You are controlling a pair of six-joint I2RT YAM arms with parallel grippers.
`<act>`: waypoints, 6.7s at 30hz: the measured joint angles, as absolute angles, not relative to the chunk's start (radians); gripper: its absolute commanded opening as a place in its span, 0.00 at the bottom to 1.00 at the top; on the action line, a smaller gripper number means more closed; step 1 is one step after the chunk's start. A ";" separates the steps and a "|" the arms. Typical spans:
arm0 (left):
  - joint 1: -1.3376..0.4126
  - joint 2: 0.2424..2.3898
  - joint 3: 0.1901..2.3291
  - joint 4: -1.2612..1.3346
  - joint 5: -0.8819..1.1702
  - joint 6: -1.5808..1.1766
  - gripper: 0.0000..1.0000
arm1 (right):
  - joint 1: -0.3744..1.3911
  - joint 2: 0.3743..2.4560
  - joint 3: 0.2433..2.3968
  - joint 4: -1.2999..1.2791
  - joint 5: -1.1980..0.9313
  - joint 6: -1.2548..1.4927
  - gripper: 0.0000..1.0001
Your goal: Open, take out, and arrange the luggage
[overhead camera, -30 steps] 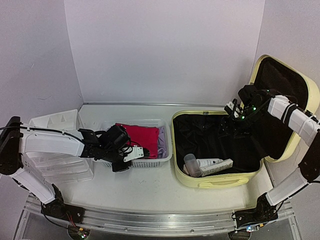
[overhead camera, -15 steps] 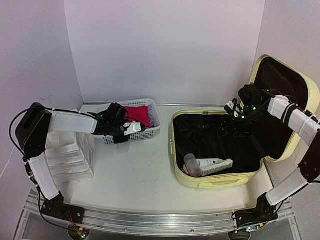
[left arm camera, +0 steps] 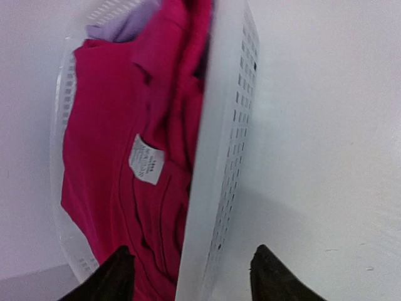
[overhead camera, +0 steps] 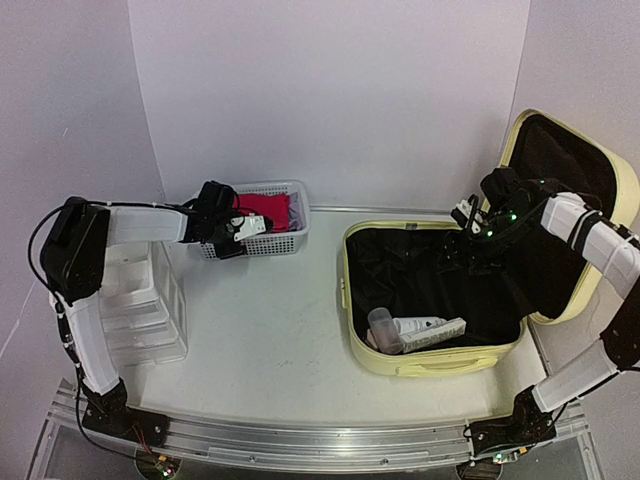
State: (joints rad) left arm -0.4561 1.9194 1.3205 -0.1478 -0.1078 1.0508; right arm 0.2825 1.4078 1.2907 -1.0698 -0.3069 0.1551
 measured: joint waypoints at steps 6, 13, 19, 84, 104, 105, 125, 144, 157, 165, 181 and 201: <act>-0.561 1.607 1.345 -0.320 -0.076 0.710 0.77 | 0.282 1.417 1.290 -1.068 -0.315 0.153 0.98; -0.552 1.251 1.523 -0.643 -0.168 0.053 0.74 | 0.282 1.470 1.290 -1.039 -0.340 0.152 0.98; -0.513 1.172 1.551 -1.028 -0.178 -0.295 0.71 | 0.282 1.536 1.290 -0.996 -0.379 0.149 0.98; -0.578 1.543 1.794 -0.907 0.258 -0.328 0.87 | 0.563 1.571 1.293 -0.777 -0.462 0.339 0.98; -0.186 1.140 1.125 -0.851 0.538 -0.371 0.80 | 0.911 1.807 1.290 -0.205 -0.382 0.723 0.80; -0.192 1.137 1.116 -0.839 0.562 -0.371 0.80 | 0.910 1.811 1.282 -0.191 -0.373 0.739 0.80; -0.492 1.054 1.148 -0.791 0.723 -0.387 0.94 | 0.648 1.896 1.414 -0.181 -0.355 0.755 0.98; -0.123 1.517 1.496 -0.715 0.626 -0.368 0.91 | 0.791 1.777 1.348 -0.072 -0.512 0.915 0.98; -0.339 1.216 1.149 -0.651 0.717 -0.479 0.93 | 0.704 2.046 1.567 0.022 -0.519 1.066 0.98; -0.197 1.085 1.146 -0.701 0.621 -0.479 0.75 | 0.636 2.017 1.544 -0.053 -0.530 0.987 0.98; -0.140 1.591 1.097 -0.301 0.913 -0.654 0.16 | 0.558 1.715 1.336 -0.265 -0.546 0.781 0.98; -0.271 1.727 1.127 -0.240 1.048 -0.569 0.42 | 0.631 1.794 1.376 -0.296 -0.541 0.748 0.98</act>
State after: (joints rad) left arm -0.2714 1.7271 1.1267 -0.2398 1.0481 -0.5694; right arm 0.6312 1.7939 1.3758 -0.2962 -0.5407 0.7483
